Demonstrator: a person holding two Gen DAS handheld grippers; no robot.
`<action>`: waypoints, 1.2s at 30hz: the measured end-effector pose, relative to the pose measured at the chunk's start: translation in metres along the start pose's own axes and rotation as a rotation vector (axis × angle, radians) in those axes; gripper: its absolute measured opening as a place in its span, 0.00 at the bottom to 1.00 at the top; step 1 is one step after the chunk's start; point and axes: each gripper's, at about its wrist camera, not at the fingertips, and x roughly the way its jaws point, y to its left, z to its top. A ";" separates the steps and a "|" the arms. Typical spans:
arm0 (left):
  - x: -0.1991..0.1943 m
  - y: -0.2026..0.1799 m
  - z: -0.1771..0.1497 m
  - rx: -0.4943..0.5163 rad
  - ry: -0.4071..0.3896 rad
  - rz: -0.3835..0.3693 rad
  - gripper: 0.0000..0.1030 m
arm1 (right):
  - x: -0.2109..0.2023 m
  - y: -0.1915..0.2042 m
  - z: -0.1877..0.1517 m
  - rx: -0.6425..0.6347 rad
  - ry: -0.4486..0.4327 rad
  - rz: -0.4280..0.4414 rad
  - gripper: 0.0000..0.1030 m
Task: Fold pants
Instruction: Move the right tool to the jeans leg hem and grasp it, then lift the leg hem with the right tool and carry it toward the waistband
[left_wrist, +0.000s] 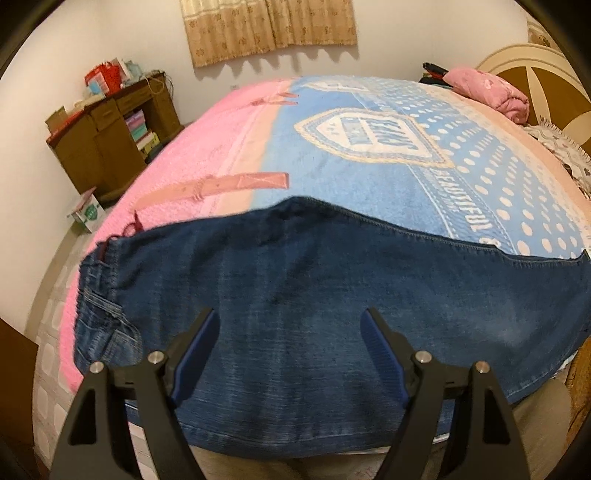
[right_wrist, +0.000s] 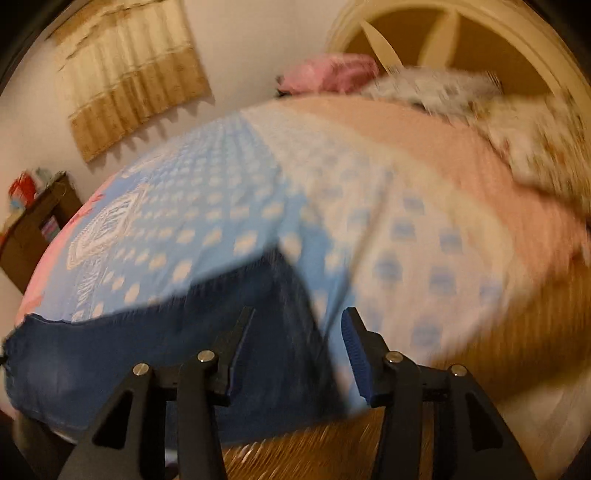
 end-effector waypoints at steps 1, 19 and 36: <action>0.000 -0.002 -0.001 0.002 0.004 -0.006 0.79 | -0.003 -0.001 -0.012 0.043 0.004 0.037 0.47; -0.014 0.021 -0.003 -0.035 -0.018 0.000 0.79 | 0.047 -0.021 -0.070 0.550 0.091 0.284 0.46; -0.012 0.011 -0.004 -0.004 -0.013 -0.002 0.79 | 0.039 -0.030 -0.075 0.415 0.084 0.219 0.05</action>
